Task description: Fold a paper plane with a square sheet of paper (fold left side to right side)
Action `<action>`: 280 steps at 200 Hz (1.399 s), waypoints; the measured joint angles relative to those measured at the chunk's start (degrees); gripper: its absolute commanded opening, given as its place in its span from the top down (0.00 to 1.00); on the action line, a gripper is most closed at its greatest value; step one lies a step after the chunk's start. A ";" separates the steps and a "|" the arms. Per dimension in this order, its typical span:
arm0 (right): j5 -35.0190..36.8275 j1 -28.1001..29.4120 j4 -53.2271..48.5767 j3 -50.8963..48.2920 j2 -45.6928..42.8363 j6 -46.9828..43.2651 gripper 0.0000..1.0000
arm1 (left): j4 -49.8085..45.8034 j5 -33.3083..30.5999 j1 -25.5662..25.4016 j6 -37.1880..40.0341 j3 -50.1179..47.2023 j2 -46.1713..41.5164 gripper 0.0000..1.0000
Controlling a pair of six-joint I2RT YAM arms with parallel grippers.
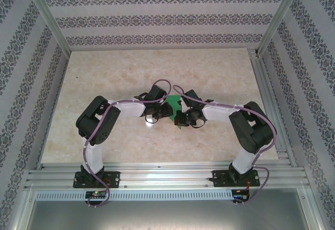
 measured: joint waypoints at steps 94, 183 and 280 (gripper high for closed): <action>-1.73 -0.57 6.27 -4.96 -1.64 0.04 0.97 | -0.98 -0.59 -0.31 0.20 1.03 0.48 0.78; -2.84 -1.68 10.19 -11.58 -6.12 0.00 0.97 | -1.29 -0.85 -0.68 0.22 1.53 0.76 0.78; -5.03 -3.91 -3.82 -8.31 -13.97 -2.14 0.94 | -1.73 -0.85 -0.68 0.20 1.84 0.90 0.78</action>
